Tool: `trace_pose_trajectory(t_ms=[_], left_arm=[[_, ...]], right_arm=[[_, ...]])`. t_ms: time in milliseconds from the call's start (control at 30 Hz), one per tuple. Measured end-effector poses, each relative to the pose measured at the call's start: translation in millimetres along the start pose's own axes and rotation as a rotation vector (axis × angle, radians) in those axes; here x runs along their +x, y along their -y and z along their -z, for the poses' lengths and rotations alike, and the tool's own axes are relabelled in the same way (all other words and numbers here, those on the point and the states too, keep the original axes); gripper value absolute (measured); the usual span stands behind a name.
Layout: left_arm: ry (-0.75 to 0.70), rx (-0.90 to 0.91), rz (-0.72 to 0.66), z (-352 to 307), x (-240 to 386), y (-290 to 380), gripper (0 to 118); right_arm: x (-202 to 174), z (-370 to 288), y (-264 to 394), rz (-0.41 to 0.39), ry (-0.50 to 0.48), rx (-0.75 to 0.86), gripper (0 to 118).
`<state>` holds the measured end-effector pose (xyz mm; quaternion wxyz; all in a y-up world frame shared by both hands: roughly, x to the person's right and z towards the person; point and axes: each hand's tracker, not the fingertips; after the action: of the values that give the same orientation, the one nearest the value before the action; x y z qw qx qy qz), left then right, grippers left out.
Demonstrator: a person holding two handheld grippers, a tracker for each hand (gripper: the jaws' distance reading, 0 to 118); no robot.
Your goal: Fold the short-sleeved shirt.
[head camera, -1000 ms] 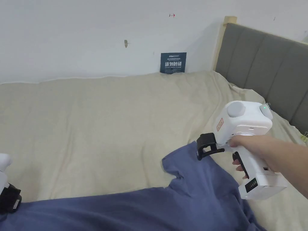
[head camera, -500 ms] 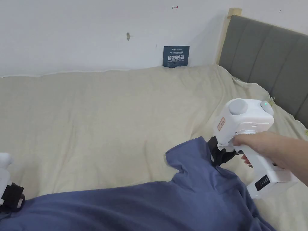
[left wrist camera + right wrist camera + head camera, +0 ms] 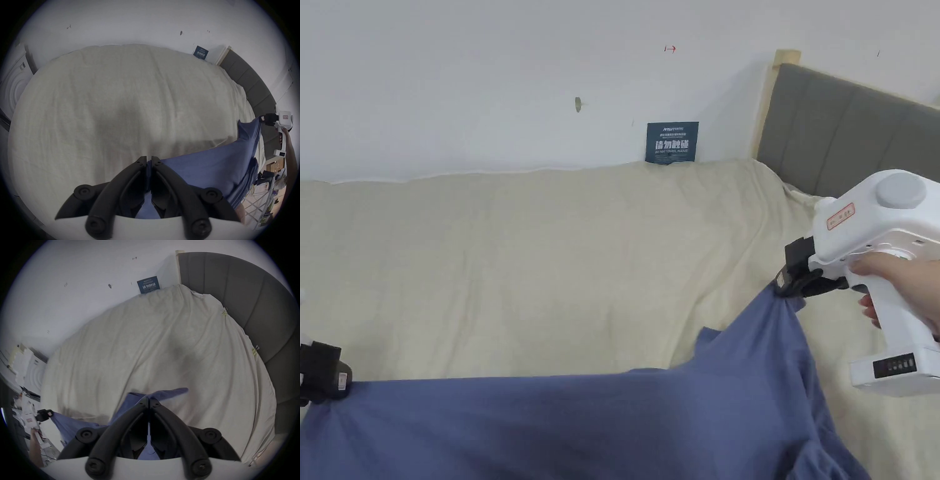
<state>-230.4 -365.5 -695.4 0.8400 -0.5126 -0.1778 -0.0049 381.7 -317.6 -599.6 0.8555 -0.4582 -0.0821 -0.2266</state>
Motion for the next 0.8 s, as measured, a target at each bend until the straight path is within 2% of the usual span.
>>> trace_pose_trajectory(t_ms=[133,300,467,567,667,800], left_arm=[[0.007,0.001,0.018,-27,-2,22,6],[0.041,0.021,0.024,-62,-4,77,6],[0.088,0.049,-0.007,-100,-3,137,6],[0.116,0.053,-0.029,-115,3,172,6],[0.123,0.045,-0.033,-117,13,208,6],[0.143,0.032,-0.099,-106,18,250,6]], right_arm=[[1,-24,26,-0.049,0.018,0.005,2],[24,-67,74,0.04,-0.076,0.031,2],[42,-114,129,0.055,-0.106,0.047,2],[51,-126,158,0.056,-0.09,0.047,2],[63,-125,186,0.042,-0.032,0.04,2],[86,-101,224,0.106,0.023,-0.032,2]])
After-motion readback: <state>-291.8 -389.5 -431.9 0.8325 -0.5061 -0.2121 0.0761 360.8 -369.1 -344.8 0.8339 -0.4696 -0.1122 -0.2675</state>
